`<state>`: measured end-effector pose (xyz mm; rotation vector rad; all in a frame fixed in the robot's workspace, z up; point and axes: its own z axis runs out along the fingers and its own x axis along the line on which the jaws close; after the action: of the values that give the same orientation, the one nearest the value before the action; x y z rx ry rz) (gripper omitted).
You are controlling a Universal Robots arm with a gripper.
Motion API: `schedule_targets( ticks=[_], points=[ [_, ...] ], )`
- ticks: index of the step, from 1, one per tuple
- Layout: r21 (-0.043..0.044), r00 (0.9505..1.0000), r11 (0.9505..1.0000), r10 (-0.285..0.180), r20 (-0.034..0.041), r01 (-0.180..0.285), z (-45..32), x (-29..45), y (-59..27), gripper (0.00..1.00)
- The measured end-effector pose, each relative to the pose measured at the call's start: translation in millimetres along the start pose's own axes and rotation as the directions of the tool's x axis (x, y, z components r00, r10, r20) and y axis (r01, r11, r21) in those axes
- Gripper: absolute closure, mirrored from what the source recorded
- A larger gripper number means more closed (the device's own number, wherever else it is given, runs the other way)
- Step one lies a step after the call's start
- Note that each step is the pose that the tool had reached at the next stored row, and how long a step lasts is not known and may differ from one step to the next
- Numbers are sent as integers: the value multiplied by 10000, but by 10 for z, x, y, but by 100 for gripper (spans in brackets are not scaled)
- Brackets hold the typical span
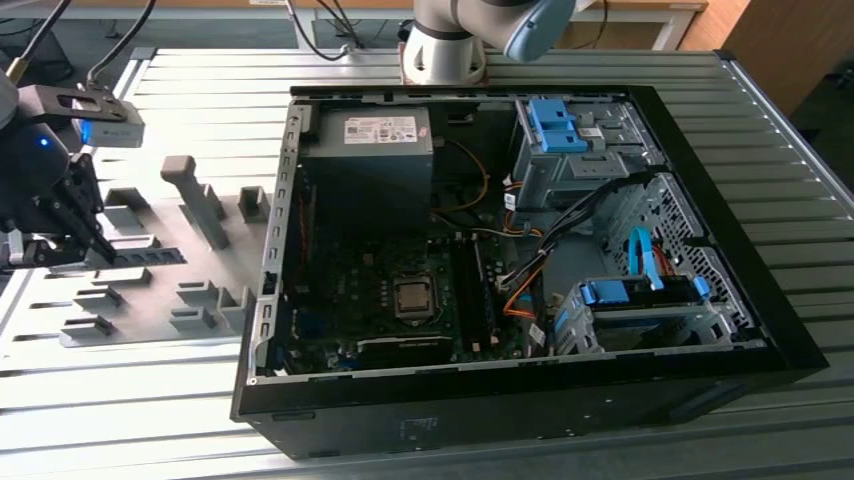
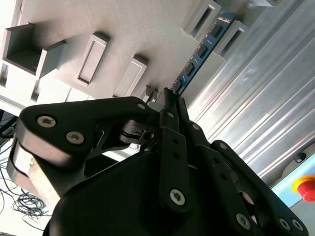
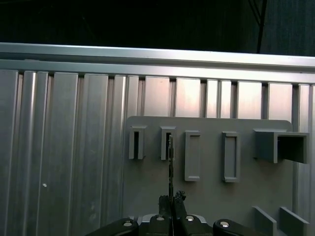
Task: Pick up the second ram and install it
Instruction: 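Pick up the second ram and move it above second insertion slot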
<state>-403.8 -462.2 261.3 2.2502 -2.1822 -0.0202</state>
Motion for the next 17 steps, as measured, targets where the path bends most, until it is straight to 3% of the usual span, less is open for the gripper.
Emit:
schedule_targets(
  ticks=[17],
  points=[
    [-1,10000,10000,0,-25,0,-83,-4,1,86]
  ],
)
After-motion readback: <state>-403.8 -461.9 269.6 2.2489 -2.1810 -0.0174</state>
